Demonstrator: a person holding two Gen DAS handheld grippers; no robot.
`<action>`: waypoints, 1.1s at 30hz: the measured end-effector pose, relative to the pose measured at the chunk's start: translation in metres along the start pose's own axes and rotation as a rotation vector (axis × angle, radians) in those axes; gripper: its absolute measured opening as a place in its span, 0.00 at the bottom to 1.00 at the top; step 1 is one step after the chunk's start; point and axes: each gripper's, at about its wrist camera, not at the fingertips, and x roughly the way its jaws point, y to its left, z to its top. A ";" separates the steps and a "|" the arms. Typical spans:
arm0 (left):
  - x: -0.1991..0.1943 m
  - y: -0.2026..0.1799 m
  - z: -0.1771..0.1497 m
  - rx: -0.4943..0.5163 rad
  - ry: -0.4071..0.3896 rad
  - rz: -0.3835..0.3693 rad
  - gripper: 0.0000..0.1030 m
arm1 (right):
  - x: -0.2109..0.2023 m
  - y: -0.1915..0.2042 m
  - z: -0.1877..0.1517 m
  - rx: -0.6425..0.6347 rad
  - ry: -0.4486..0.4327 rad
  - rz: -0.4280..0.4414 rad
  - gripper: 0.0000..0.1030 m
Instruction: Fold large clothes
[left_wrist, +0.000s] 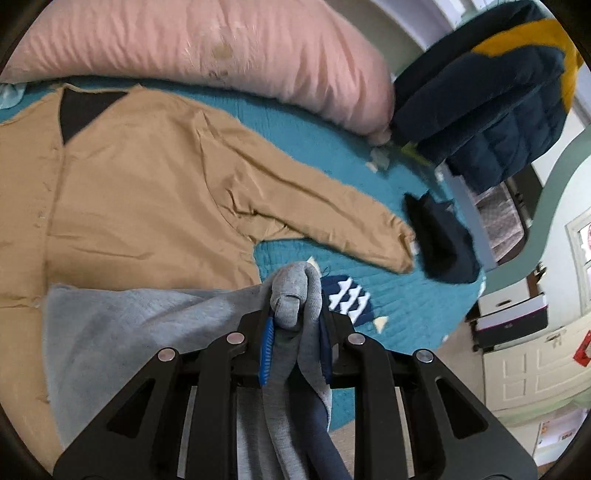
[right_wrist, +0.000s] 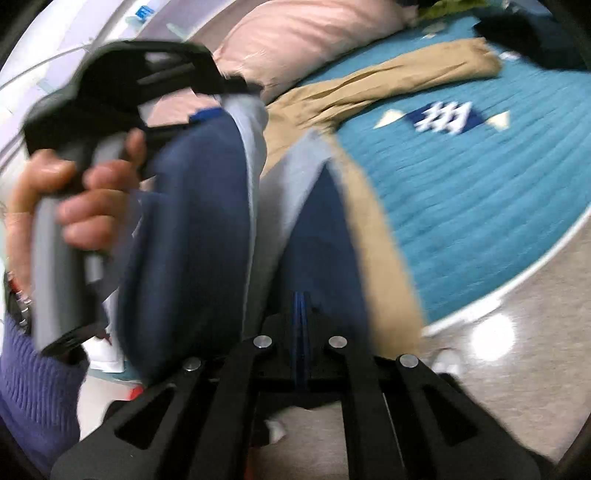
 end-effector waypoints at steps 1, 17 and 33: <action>0.012 0.000 0.000 0.007 0.015 0.016 0.19 | -0.007 0.001 0.000 -0.011 -0.012 -0.010 0.02; 0.026 -0.010 0.000 0.244 0.152 0.009 0.27 | 0.059 0.008 -0.014 0.009 0.117 -0.071 0.00; -0.067 0.079 -0.053 0.290 0.017 0.180 0.81 | 0.024 0.048 0.041 -0.096 -0.014 -0.094 0.07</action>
